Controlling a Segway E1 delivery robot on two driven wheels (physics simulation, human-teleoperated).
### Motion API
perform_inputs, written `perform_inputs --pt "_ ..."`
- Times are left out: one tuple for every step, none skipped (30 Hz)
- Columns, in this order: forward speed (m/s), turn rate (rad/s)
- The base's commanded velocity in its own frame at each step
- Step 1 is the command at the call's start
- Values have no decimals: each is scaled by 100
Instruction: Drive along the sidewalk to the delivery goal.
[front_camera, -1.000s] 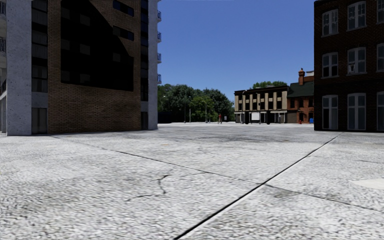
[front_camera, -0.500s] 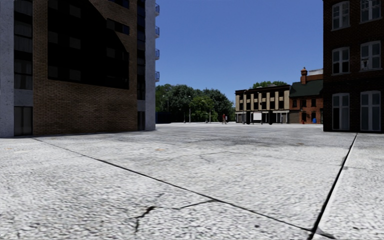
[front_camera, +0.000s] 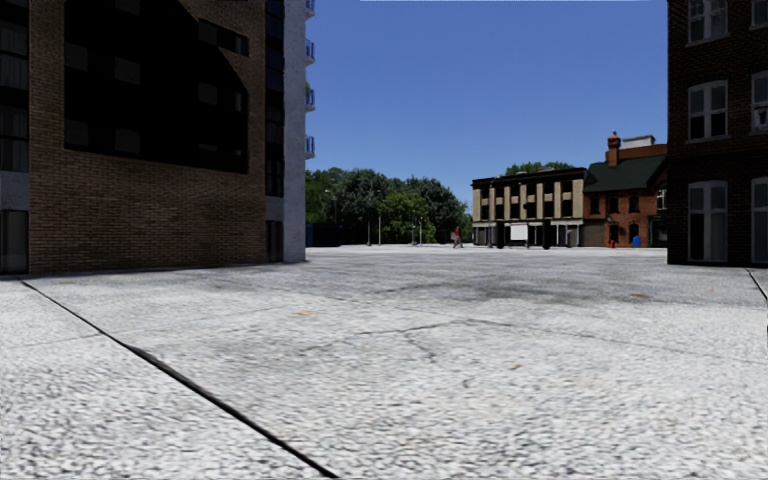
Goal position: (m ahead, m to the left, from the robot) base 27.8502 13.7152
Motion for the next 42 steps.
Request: perform_inputs --pt "200 0" --pt "200 0" --pt "200 0" --pt "200 0" --pt "200 0" --pt "200 0" --pt "200 0" --pt "200 0" --pt "200 0" --pt "200 0" --pt "200 0" --pt "200 0" --pt "200 0" --pt "200 0" --pt "200 0" --pt "200 0" --pt "200 0" --pt "200 0" --pt "200 0" --pt "200 0" --pt "200 0" --pt "200 0" --pt "200 0" --pt "200 0" --pt "200 0" --pt "200 0" --pt "200 0" --pt "200 0" --pt "200 0" --pt "200 0" --pt "200 0" --pt "200 0" --pt "200 0" --pt "200 0" --pt "200 0" --pt "200 0" --pt "200 0" --pt "200 0" --pt "200 0" --pt "200 0" --pt "200 0" --pt "200 0"
